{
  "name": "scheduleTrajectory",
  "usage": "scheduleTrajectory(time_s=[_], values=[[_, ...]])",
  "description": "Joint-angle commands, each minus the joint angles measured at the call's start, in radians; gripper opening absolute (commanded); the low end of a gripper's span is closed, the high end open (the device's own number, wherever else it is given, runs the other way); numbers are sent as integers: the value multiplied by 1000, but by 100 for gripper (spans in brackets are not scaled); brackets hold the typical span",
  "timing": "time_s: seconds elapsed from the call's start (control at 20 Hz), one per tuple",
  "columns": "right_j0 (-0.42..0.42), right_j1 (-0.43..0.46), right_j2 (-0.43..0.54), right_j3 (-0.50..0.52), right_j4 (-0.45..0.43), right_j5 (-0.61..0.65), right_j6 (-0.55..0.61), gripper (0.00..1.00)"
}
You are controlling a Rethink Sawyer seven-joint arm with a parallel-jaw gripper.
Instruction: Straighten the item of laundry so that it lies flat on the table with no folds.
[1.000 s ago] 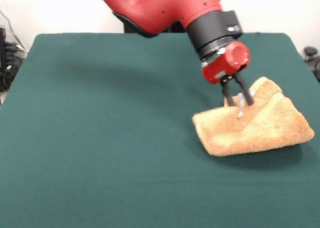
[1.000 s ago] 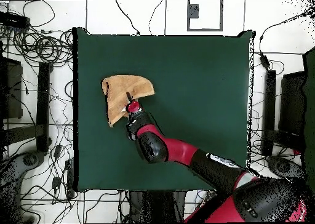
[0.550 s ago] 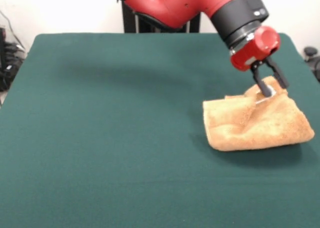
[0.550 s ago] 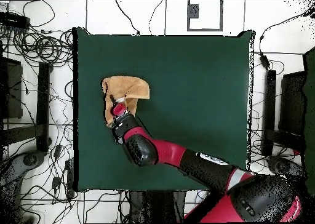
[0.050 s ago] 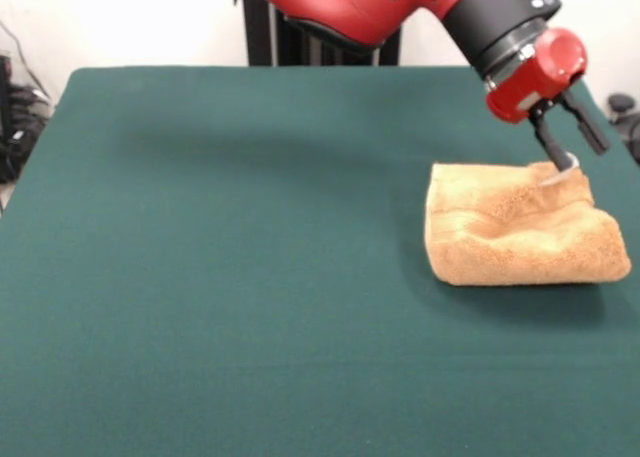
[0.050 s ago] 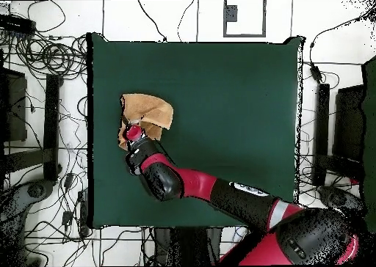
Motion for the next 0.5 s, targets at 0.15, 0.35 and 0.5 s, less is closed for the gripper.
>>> scheduleTrajectory(time_s=[0.15, 0.35, 0.5], values=[[-7, 28, 72, -22, 73, 130, 209, 100], [-11, 1, 65, -6, 89, 134, 209, 100], [-12, -21, 84, 21, 117, 126, 229, 100]])
